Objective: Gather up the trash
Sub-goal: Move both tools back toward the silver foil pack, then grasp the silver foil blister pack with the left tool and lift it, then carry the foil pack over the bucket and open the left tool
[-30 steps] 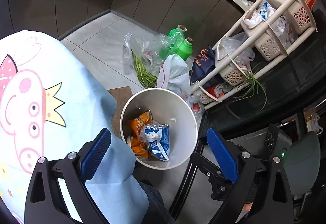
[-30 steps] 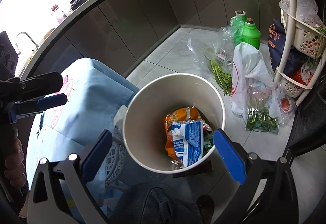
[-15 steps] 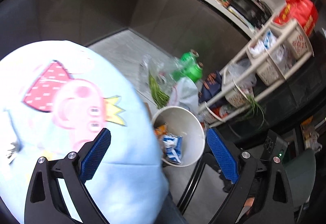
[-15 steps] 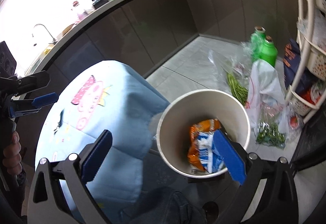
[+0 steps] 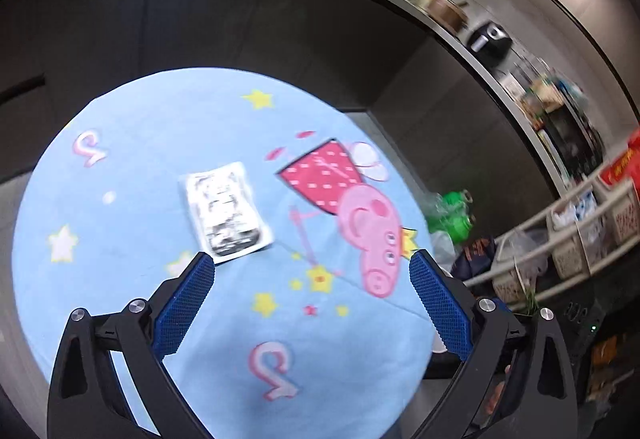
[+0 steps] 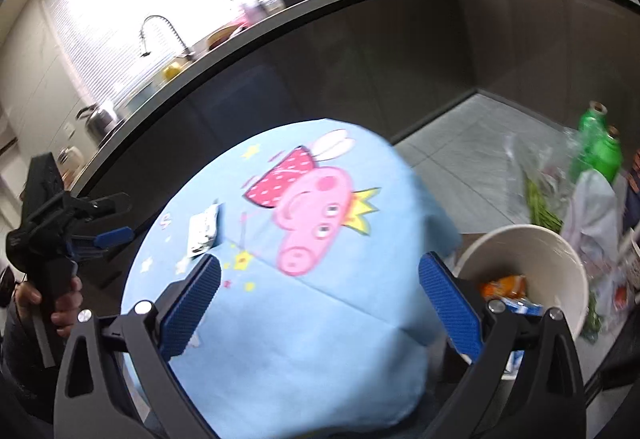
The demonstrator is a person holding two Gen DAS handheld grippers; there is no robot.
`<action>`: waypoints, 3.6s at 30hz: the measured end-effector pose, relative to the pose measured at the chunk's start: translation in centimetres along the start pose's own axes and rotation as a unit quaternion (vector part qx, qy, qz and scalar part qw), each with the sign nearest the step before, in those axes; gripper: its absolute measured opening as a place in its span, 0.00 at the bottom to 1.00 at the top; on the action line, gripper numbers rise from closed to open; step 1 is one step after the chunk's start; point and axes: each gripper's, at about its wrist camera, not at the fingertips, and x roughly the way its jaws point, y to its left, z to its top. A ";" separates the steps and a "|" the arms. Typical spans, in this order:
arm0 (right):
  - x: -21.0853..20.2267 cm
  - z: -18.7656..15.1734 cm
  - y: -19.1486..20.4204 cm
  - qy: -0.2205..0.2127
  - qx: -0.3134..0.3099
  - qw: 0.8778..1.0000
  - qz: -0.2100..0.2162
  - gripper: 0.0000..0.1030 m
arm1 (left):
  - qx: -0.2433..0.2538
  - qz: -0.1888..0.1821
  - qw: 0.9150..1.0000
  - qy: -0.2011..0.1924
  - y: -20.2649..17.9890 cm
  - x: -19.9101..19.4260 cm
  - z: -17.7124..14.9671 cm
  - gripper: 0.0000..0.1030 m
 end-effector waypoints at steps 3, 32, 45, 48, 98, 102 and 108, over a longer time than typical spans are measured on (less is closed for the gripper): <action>2.4 0.9 3.0 0.022 -0.020 0.999 0.022 0.96 | -0.033 0.002 0.999 -0.005 3.6 -0.8 -0.2 0.91; 20.5 1.6 12.8 0.194 -0.032 0.973 0.118 0.34 | -0.158 -0.092 0.982 0.051 12.5 8.0 2.9 0.40; 21.8 0.8 11.8 0.209 -0.005 0.968 0.140 0.05 | -0.187 -0.107 0.974 0.070 12.9 11.0 2.9 0.14; 21.0 1.0 11.3 0.198 0.004 0.969 0.144 0.05 | -0.178 -0.118 0.975 0.065 12.1 10.2 2.8 0.13; -4.7 -9.4 -22.7 -0.018 0.287 0.957 -0.042 0.53 | 0.222 -0.128 0.942 0.216 -28.7 23.4 -9.8 0.75; -4.6 -10.1 -23.2 -0.018 0.279 0.959 -0.055 0.61 | 0.229 -0.112 0.950 0.180 -27.8 22.2 -8.8 0.91; -4.9 -9.1 -21.8 -0.030 0.241 0.968 -0.056 0.87 | 0.217 -0.093 0.962 0.137 -26.7 19.8 -7.1 0.92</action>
